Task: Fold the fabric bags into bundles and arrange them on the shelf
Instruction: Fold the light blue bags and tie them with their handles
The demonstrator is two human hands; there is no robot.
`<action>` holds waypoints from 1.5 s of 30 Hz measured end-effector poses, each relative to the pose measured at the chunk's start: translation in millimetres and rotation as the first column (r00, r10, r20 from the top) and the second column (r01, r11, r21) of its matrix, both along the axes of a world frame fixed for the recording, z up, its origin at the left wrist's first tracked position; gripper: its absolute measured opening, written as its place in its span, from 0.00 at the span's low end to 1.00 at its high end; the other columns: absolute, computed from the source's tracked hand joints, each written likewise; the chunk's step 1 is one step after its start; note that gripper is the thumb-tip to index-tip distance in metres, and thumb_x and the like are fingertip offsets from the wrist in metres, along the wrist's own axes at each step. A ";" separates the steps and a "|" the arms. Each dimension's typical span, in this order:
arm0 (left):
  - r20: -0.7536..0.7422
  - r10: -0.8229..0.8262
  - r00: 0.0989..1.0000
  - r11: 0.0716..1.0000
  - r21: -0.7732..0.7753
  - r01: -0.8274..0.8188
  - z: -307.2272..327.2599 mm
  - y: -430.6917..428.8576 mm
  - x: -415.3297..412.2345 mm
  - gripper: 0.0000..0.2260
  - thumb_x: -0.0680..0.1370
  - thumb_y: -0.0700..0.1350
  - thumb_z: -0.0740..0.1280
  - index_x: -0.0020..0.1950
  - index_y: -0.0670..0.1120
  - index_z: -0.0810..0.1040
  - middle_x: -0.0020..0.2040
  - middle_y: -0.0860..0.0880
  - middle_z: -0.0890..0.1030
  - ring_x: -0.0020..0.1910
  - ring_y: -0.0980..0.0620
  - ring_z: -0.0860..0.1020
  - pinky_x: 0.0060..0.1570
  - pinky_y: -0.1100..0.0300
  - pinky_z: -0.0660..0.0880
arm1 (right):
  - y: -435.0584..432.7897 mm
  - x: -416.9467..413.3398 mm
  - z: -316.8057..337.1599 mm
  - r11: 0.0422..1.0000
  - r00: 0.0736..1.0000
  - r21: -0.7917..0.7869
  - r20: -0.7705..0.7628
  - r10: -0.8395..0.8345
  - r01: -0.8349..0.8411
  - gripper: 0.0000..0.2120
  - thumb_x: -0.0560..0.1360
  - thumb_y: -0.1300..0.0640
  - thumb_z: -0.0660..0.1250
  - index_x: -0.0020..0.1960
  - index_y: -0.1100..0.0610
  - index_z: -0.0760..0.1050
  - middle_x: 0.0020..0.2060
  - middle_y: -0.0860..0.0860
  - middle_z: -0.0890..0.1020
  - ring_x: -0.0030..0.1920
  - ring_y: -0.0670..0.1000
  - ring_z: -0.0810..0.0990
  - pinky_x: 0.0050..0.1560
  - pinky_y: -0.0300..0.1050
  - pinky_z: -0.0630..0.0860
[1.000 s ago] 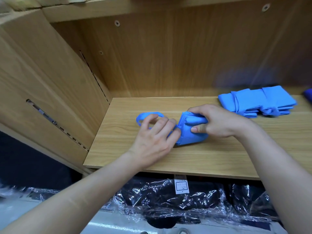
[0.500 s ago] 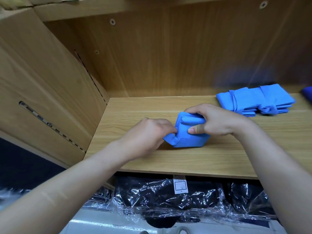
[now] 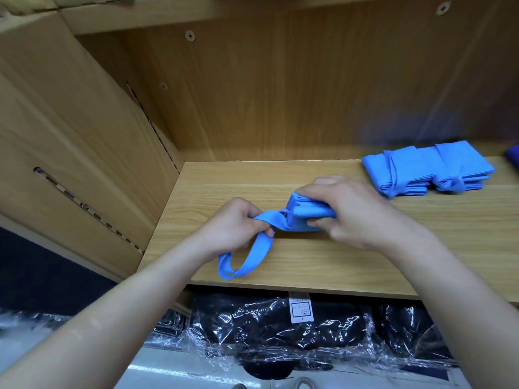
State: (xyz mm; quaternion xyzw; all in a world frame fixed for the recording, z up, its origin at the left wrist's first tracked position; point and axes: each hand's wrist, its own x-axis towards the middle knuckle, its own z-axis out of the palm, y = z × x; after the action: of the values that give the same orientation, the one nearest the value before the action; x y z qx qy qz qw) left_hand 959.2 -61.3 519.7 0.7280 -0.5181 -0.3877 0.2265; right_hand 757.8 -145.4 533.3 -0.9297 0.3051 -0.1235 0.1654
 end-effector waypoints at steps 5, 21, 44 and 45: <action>0.463 -0.193 0.865 0.978 0.022 0.206 5.8 3.0 0.2 0.11 0.74 0.55 0.70 0.37 0.52 0.76 0.32 0.53 0.77 0.32 0.53 0.72 0.34 0.57 0.67 | 1.4 -2.2 -4.5 0.997 0.991 0.027 -0.114 -0.067 0.071 0.18 0.75 0.51 0.70 0.63 0.47 0.73 0.52 0.45 0.79 0.58 0.52 0.74 0.56 0.48 0.71; -0.098 -0.258 0.961 0.959 -0.148 0.242 27.0 13.4 -12.7 0.14 0.79 0.39 0.64 0.33 0.46 0.78 0.23 0.50 0.75 0.21 0.56 0.65 0.25 0.64 0.63 | -14.7 -4.0 0.4 0.967 0.989 0.244 -0.140 -0.037 0.071 0.13 0.74 0.54 0.71 0.56 0.45 0.76 0.46 0.43 0.81 0.51 0.51 0.76 0.54 0.49 0.74; -0.663 -0.089 0.743 0.978 -0.199 -0.060 11.3 17.4 1.1 0.23 0.69 0.39 0.71 0.64 0.47 0.78 0.61 0.49 0.81 0.63 0.55 0.77 0.56 0.63 0.76 | -17.8 -20.2 -3.0 0.864 0.993 0.504 0.094 -0.075 0.017 0.13 0.71 0.59 0.75 0.50 0.44 0.79 0.43 0.38 0.82 0.48 0.45 0.79 0.53 0.46 0.75; -0.629 -0.099 0.771 0.983 -0.184 -0.025 7.7 17.2 4.0 0.23 0.70 0.41 0.71 0.65 0.47 0.76 0.62 0.50 0.81 0.64 0.55 0.77 0.58 0.63 0.76 | -15.9 -19.8 -4.0 0.867 0.988 0.498 0.122 -0.093 0.020 0.15 0.70 0.60 0.76 0.51 0.44 0.80 0.45 0.40 0.83 0.50 0.45 0.80 0.55 0.48 0.76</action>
State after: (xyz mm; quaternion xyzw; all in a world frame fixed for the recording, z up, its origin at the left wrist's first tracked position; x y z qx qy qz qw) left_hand 963.2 -44.1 527.4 0.5198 -0.4585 -0.5663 0.4459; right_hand 738.0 -161.3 529.2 -0.8356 0.3410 -0.1119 0.4159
